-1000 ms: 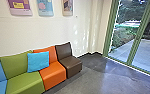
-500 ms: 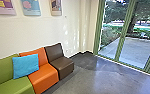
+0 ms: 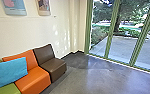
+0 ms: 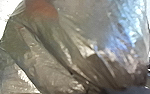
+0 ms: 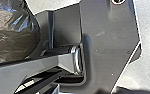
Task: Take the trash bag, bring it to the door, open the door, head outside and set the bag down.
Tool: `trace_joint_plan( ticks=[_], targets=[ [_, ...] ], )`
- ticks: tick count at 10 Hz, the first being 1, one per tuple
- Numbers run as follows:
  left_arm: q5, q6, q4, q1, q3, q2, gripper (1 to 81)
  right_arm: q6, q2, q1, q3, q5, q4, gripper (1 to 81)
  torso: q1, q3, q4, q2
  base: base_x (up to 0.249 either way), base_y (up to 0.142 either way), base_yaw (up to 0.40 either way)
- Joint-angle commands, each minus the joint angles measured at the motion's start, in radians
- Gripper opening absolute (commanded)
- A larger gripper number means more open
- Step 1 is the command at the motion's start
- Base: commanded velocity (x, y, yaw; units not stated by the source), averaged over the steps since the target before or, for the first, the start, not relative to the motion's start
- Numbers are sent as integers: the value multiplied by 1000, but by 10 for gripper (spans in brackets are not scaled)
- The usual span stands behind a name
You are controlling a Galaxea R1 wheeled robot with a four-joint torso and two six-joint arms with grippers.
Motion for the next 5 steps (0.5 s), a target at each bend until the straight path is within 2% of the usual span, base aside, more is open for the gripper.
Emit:
trace_joint_plan(
  ticks=[1, 5],
  targets=[
    [64, 1, -9, -55, -3, -5, 10, -4, 4, 33, -5, -55, -10, 811, 0, 0, 0, 0, 0, 0, -287],
    [64, 1, -7, -55, -3, -2, 10, -4, 6, 27, -10, -55, -10, 811, 0, 0, 0, 0, 0, 0, -288]
  ],
)
